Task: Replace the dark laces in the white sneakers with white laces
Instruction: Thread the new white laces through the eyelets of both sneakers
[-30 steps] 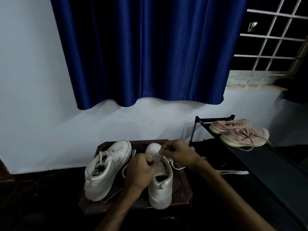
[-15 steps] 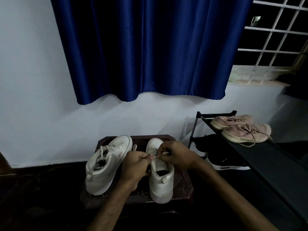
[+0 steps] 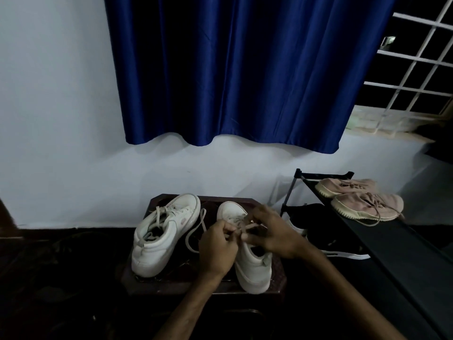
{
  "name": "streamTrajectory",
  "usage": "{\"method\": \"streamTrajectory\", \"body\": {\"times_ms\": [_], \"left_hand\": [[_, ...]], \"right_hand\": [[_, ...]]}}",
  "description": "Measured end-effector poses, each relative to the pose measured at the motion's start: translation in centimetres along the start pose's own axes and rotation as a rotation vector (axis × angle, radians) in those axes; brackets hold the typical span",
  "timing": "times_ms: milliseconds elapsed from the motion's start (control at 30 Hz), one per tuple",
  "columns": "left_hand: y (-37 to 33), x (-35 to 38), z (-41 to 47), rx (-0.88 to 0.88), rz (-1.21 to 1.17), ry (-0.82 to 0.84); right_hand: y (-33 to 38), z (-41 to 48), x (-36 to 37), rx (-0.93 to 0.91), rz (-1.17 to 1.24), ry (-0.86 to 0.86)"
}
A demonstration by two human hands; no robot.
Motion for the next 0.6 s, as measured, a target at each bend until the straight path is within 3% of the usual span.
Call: {"method": "streamTrajectory", "body": {"times_ms": [167,300,433,533,600], "left_hand": [[0.6,-1.1,-0.9,-0.186,-0.227,0.052],[2.5,-3.9,-2.3,-0.243,-0.185,0.089],[2.1,-4.0,-2.3,-0.025,0.163,0.197],[0.0,-2.5,-1.2,0.211,0.274,0.093],[-0.4,-1.5,-0.2,0.279,0.300,0.065]], "right_hand": [[-1.4,-0.8,2.5,0.084,0.297,-0.128],[-1.2,-1.0,3.0,0.136,0.406,-0.106],[-0.8,-1.2,3.1,0.150,0.435,-0.119],[-0.7,-1.2,3.2,0.134,0.397,-0.156],[-0.5,-1.2,3.2,0.118,0.375,-0.178]]}}
Point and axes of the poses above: each hand's wrist, its own z-axis towards the middle knuckle, its own x-axis out of the palm, y = z × x, the point moved 1 cm from there along z, towards the middle knuckle, and after that the axes turned 12 degrees about x, right-handed, at the moved point
